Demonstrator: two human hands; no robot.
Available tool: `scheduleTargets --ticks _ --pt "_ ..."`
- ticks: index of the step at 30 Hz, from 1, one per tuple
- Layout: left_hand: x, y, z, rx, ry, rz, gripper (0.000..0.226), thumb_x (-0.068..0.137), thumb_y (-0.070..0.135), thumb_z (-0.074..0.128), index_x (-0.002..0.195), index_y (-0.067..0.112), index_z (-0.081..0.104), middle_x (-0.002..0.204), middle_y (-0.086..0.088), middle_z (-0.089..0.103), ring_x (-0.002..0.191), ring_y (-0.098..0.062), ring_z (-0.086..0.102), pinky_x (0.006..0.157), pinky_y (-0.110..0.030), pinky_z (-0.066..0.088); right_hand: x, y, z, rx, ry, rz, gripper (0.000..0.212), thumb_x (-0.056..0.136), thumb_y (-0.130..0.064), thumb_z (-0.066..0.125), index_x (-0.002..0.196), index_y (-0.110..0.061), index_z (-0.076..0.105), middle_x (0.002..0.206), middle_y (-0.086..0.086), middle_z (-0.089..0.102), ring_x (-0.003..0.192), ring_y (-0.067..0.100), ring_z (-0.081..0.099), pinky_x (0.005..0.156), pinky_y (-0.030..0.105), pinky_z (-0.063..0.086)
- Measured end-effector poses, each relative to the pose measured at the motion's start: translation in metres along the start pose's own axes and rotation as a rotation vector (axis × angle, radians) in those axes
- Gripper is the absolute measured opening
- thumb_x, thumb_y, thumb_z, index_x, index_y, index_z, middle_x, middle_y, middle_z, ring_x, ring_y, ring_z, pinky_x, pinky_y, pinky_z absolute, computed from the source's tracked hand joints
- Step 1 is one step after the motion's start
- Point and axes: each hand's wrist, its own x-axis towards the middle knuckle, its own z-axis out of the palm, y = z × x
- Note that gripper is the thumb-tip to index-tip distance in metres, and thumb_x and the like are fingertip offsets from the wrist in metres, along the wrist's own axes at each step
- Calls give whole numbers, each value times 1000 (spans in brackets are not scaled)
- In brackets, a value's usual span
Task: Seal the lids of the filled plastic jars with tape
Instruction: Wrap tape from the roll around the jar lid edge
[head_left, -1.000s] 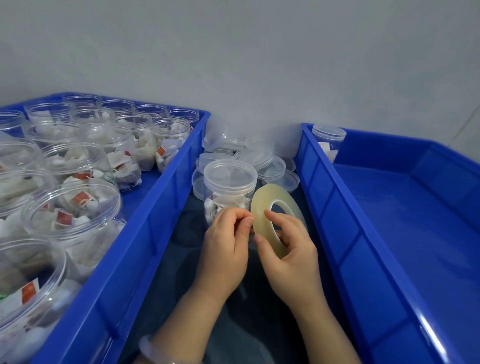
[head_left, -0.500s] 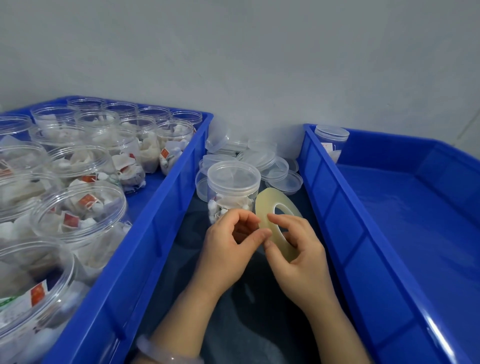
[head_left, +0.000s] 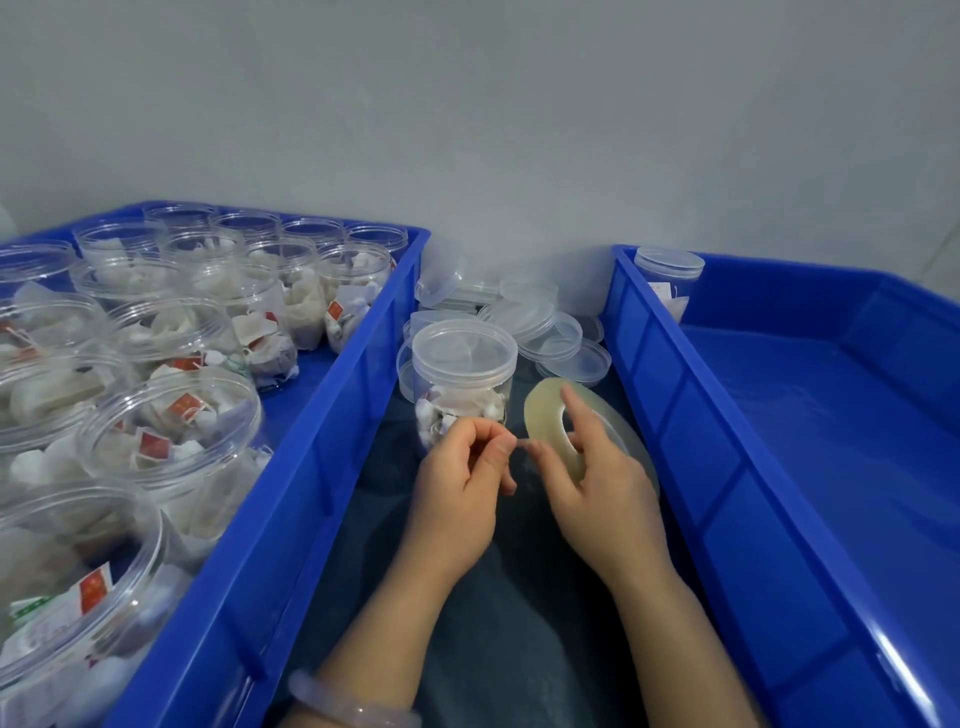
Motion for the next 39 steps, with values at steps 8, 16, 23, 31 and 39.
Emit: scheduleTargets --ticks 8,16,23,31,39 --pt "-2 0 0 87 60 91 17 92 16 58 81 28 58 70 10 59 62 1 58 58 -9 44 -13 0 6 179 11 -119 15 91 -26 58 96 -39 64 99 -22 62 98 -6 54 85 23 47" --pt "-1 3 0 228 191 320 13 91 17 59 83 27 55 81 16 58 80 3 56 67 -5 41 7 -16 -8 350 66 -52 16 85 -25 67 77 -39 65 81 -25 64 78 -7 57 66 7 40" --pt "16 19 -3 209 530 458 30 80 33 63 107 22 55 109 5 52 104 -6 46 90 -9 36 49 -32 -38 307 -27 -48 12 85 -21 69 74 -26 70 79 -9 64 84 -15 52 68 7 37" --pt "47 -18 -2 81 277 269 102 46 34 94 128 42 33 140 4 38 134 -8 36 111 -35 34 73 -28 -39 215 -346 -67 8 85 -27 68 80 -21 72 90 1 64 71 18 56 68 26 46" --pt "53 -26 -1 27 309 305 85 52 54 78 124 42 34 129 19 41 121 9 42 100 -15 36 78 -24 -27 253 -296 -92 7 83 -26 70 79 -21 71 85 -3 66 61 11 49 61 21 43"
